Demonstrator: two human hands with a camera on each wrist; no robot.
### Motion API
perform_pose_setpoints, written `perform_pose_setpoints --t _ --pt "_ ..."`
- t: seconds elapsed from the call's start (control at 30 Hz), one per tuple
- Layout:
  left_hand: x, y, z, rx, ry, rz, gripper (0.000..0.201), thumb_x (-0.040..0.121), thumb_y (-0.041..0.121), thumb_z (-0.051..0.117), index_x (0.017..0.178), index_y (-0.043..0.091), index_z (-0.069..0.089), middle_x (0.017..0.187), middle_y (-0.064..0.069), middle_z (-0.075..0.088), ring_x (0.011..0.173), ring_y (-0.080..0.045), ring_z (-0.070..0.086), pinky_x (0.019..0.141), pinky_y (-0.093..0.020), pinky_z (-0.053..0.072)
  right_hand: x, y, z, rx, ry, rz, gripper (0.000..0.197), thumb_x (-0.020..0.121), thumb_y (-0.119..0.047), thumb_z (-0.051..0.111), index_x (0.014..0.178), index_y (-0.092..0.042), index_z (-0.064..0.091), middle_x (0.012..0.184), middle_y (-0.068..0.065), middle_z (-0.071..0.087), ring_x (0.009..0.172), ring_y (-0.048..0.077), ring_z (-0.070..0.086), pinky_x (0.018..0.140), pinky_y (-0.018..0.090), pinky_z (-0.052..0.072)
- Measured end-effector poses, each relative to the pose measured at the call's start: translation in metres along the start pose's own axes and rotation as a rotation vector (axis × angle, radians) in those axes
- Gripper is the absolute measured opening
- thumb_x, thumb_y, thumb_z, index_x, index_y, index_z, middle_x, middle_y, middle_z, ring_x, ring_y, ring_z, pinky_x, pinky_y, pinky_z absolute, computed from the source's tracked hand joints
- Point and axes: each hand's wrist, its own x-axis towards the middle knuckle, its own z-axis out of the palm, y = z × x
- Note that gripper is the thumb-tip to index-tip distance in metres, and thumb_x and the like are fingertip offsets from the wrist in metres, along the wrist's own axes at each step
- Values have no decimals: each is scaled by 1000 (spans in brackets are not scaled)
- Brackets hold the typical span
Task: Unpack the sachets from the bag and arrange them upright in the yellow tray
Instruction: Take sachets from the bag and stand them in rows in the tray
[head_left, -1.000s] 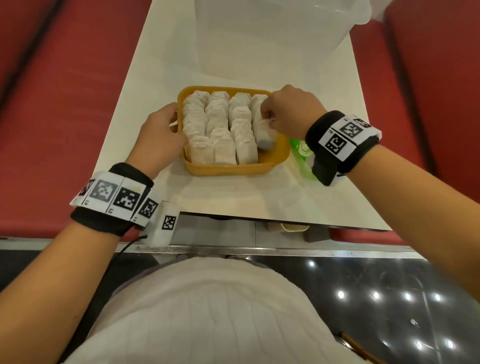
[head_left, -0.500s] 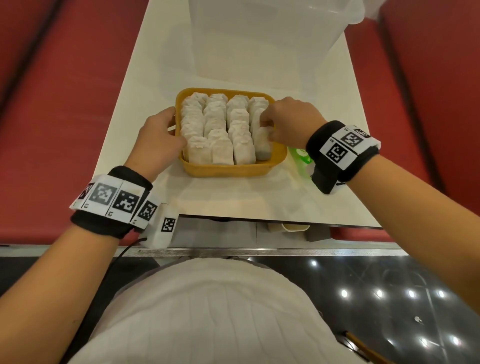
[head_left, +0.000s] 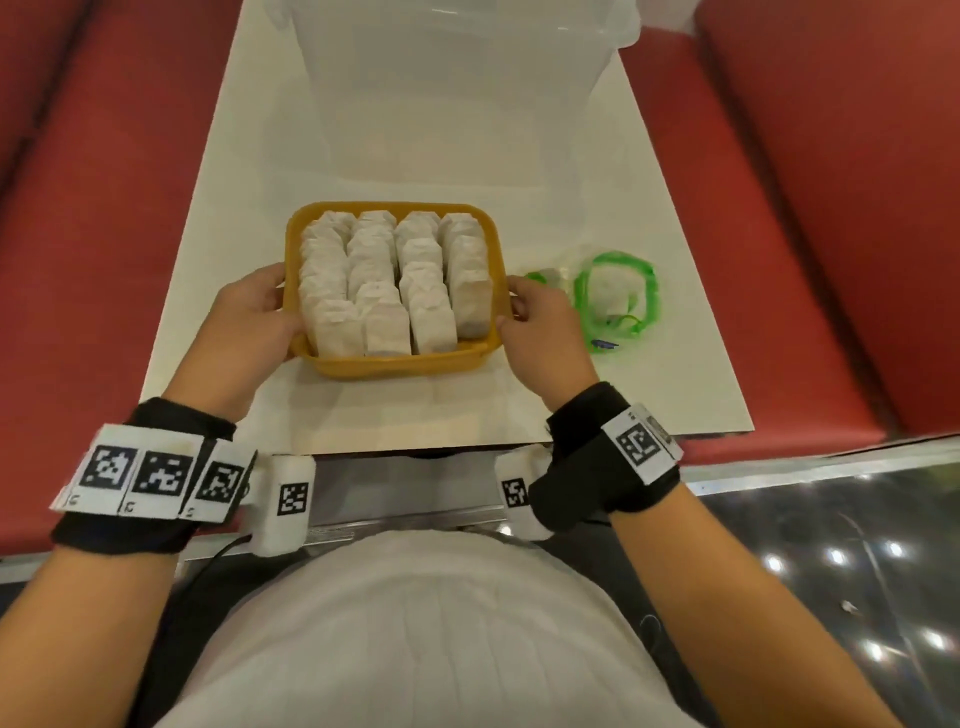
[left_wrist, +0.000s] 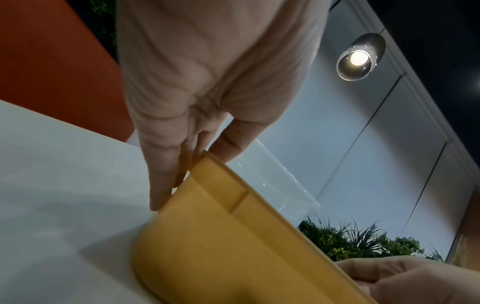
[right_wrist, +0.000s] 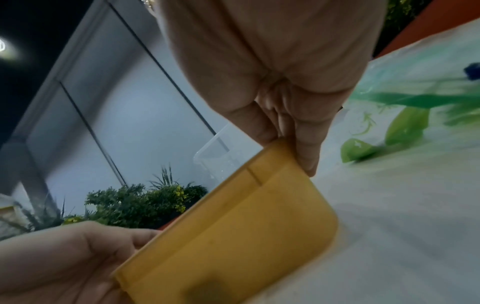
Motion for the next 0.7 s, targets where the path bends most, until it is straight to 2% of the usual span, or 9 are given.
perform_pose_setpoints --t 0.13,0.2,0.23,0.3,0.37,0.43,0.53,0.63,0.7 --pt "1 1 0 14 21 -36 39 89 0 53 109 32 63 107 3 70 101 -15 66 86 -35 53 -9 -2 -6 113 -48 17 31 87 1 54 116 -5 64 110 11 69 105 21 65 93 40 53" --pt "5 1 3 108 79 -58 43 88 11 58 128 28 57 130 -4 60 120 -22 56 101 -44 46 -9 0 -27 136 35 27 36 88 -4 59 123 -5 60 116 9 67 108 15 63 96 35 51" --pt "6 1 4 200 148 -51 55 89 15 59 141 26 46 143 -5 49 131 -23 46 107 -47 40 -9 2 -41 126 108 -10 34 88 -6 60 121 -6 62 112 7 67 105 14 63 95 33 52" --pt "2 10 14 370 258 59 64 91 17 56 150 24 31 153 -6 36 140 -23 34 113 -46 33 -11 9 -71 62 260 -85 26 88 -7 58 113 -9 66 104 1 69 97 12 65 91 28 52" --pt "-10 30 34 446 289 266 57 91 12 52 146 23 38 149 -4 41 137 -19 36 113 -41 32 -9 22 -94 -56 359 -103 23 90 -6 55 108 -9 68 102 0 69 94 11 63 89 24 51" --pt "-24 52 66 410 189 408 48 91 11 52 136 27 52 140 3 50 128 -10 44 110 -35 37 -1 40 -107 -223 309 -66 27 93 -6 51 115 -7 65 113 4 67 103 15 60 95 25 45" --pt "-39 72 132 350 -100 482 37 90 14 56 123 29 63 124 10 57 110 -9 54 100 -27 41 6 60 -108 -479 36 -73 31 98 -12 45 125 -4 59 127 13 61 117 27 55 100 31 40" --pt "-33 61 198 494 -294 415 41 89 28 57 130 32 56 134 -4 50 124 -21 47 104 -30 38 -1 69 -105 -551 -98 -162 30 98 -13 41 118 -3 60 112 17 65 101 33 61 86 43 47" --pt "-23 48 226 592 -313 278 50 92 26 53 141 33 45 143 -15 38 130 -32 42 105 -32 34 -10 74 -106 -564 -145 -201 27 95 -9 40 112 -3 61 104 15 66 91 32 62 78 44 49"
